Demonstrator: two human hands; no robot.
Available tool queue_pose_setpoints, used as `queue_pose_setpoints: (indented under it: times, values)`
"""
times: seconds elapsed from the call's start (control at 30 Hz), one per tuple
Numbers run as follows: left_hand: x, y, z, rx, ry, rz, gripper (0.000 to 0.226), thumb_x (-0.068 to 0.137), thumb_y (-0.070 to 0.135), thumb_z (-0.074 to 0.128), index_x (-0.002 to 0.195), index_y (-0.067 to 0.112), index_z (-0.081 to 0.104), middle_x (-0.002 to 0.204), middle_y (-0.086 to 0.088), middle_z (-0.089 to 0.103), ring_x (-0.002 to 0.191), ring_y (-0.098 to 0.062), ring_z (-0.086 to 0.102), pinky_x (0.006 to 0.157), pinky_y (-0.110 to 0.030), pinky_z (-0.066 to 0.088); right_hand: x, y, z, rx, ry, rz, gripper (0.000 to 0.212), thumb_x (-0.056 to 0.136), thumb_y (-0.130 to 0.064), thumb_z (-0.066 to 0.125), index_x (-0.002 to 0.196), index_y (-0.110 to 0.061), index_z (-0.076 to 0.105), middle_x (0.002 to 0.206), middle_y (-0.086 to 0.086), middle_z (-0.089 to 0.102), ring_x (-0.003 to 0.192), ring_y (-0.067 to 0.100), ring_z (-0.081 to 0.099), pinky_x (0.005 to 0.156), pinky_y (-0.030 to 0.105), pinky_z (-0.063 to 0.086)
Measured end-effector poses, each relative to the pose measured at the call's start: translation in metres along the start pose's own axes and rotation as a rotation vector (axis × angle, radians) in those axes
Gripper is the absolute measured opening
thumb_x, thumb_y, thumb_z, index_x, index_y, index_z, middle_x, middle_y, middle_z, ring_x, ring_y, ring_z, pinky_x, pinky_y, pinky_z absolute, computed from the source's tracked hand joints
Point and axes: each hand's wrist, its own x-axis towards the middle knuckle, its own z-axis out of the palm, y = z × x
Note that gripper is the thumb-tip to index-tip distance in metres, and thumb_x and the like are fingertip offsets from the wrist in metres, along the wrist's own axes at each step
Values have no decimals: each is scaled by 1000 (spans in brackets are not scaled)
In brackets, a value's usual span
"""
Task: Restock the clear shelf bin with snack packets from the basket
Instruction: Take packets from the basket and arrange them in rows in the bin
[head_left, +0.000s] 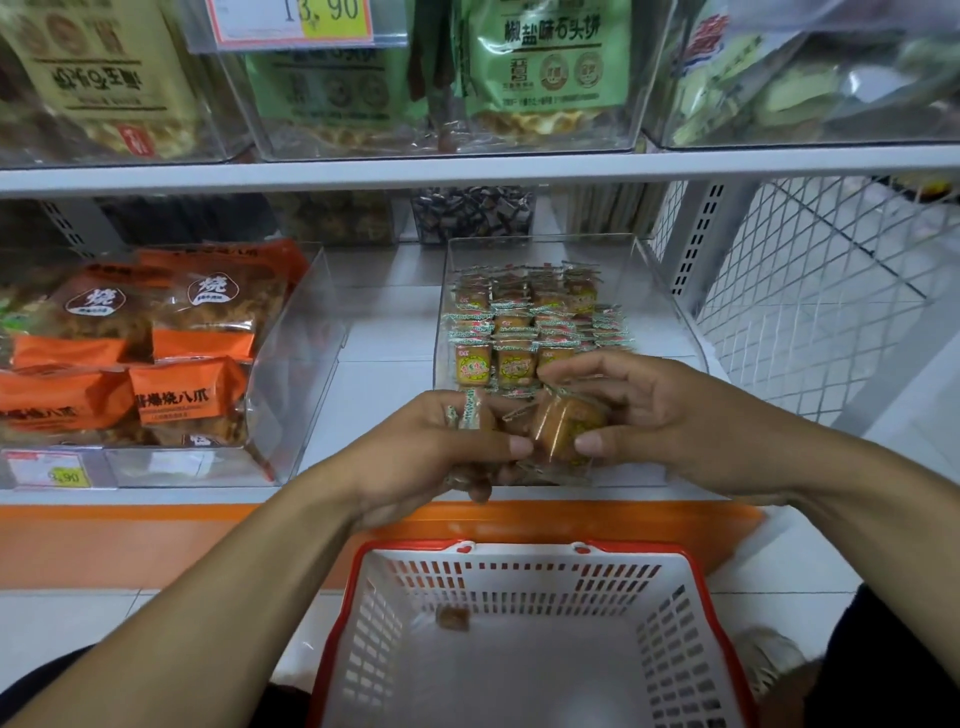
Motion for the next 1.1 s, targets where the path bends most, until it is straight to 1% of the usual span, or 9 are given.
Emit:
queue_pose_setpoints:
  times: [0.1,0.23,0.37,0.47,0.53,0.6,0.77,0.93,1.1]
  values:
    - [2,0,0,-46,25,-2,24,82,8,71,105,11,77,78,-12,67,64,-17,63,50,-24,46,0,-3,-5,35,-24,-17,59,85,-1,68,139,-22,55,132,-6,67,125,8,60,98,19,51]
    - [7,-2,6,-38,89,-48,28,82,20,73,108,12,78,83,-10,71,65,-16,65,49,-24,44,2,-2,-6,-237,-76,-16,65,88,-13,70,146,-30,45,143,-17,57,134,-4,48,116,26,37]
    - [13,-5,17,-59,165,-51,26,77,29,81,101,18,80,87,-10,76,68,-19,71,51,-23,47,7,3,-8,-357,-58,-4,73,89,-10,74,150,-32,41,149,-17,50,136,-6,45,119,31,36]
    - [21,-5,27,-176,258,-15,32,80,31,79,108,14,77,101,-14,78,80,-25,76,59,-28,57,13,0,-20,-485,12,12,72,86,-19,79,144,-45,46,147,-17,52,134,1,49,113,33,42]
    - [27,-4,32,-223,370,-5,26,86,27,76,109,15,75,100,-11,79,75,-18,75,54,-25,55,20,-1,-31,-639,103,42,64,85,-26,80,139,-44,51,138,-18,55,124,3,54,100,23,47]
    - [32,-3,35,-223,432,-6,23,89,25,75,110,17,75,99,-8,79,74,-14,74,52,-24,53,34,4,-44,-762,248,96,56,87,-25,78,134,-39,51,133,-14,52,115,6,53,85,16,42]
    - [40,-3,38,-177,441,-44,11,91,27,74,100,23,79,104,-3,79,87,-21,72,61,-29,55,82,27,-73,-917,503,246,55,89,-7,72,135,-16,44,133,10,40,112,28,54,90,29,40]
    - [46,-4,32,-189,432,-66,9,93,27,72,97,25,80,104,-3,78,91,-24,71,64,-30,56,125,41,-83,-902,637,262,66,85,1,71,144,-11,44,137,17,43,121,38,53,99,37,45]
    - [49,-3,28,-214,425,-80,9,91,27,74,97,24,81,103,-6,78,77,-19,73,60,-29,55,145,52,-88,-648,684,277,71,88,0,64,151,-17,36,139,17,52,117,36,57,81,33,47]
